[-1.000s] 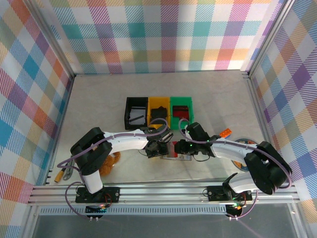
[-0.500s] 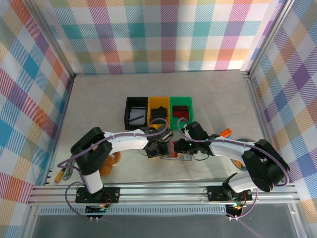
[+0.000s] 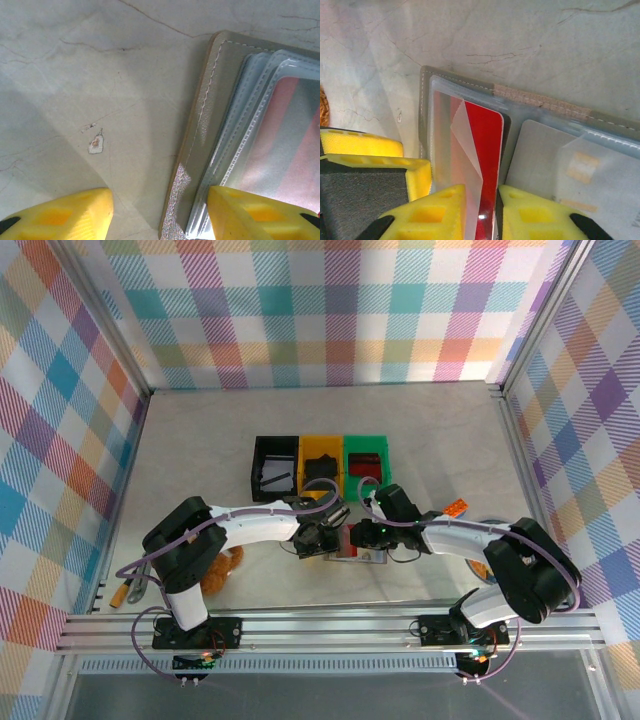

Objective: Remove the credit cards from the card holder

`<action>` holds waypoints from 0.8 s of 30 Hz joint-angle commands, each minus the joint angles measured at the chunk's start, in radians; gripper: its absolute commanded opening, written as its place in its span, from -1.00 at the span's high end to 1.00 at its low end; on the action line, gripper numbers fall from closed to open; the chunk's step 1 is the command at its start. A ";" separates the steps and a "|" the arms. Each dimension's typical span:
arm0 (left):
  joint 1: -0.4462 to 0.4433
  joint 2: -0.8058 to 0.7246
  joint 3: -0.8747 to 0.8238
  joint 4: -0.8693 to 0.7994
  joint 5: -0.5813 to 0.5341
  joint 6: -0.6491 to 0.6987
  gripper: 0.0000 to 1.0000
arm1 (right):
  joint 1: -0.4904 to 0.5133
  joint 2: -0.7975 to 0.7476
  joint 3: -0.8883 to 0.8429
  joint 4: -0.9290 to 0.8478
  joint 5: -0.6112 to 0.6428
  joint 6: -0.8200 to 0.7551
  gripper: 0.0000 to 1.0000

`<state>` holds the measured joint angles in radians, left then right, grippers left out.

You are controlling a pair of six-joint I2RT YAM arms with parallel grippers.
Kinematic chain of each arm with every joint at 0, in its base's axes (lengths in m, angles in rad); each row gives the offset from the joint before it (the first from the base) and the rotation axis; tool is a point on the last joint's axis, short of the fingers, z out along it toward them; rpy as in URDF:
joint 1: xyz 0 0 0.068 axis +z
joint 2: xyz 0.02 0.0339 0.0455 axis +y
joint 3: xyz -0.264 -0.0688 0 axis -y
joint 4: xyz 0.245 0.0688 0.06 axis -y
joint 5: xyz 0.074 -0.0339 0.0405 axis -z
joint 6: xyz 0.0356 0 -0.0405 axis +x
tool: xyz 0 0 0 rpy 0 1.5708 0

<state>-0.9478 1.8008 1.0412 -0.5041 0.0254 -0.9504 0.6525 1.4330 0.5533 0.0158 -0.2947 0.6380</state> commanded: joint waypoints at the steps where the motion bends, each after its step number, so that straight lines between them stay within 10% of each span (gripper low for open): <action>1: -0.037 0.229 -0.094 0.260 0.166 -0.033 -0.08 | -0.005 -0.026 -0.025 0.048 -0.031 -0.014 0.56; 24: -0.037 0.240 -0.096 0.270 0.175 -0.039 -0.08 | -0.007 -0.081 -0.067 0.092 -0.076 0.004 0.62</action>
<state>-0.9478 1.8023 1.0412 -0.5037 0.0257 -0.9543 0.6479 1.3788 0.5014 0.0711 -0.3351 0.6418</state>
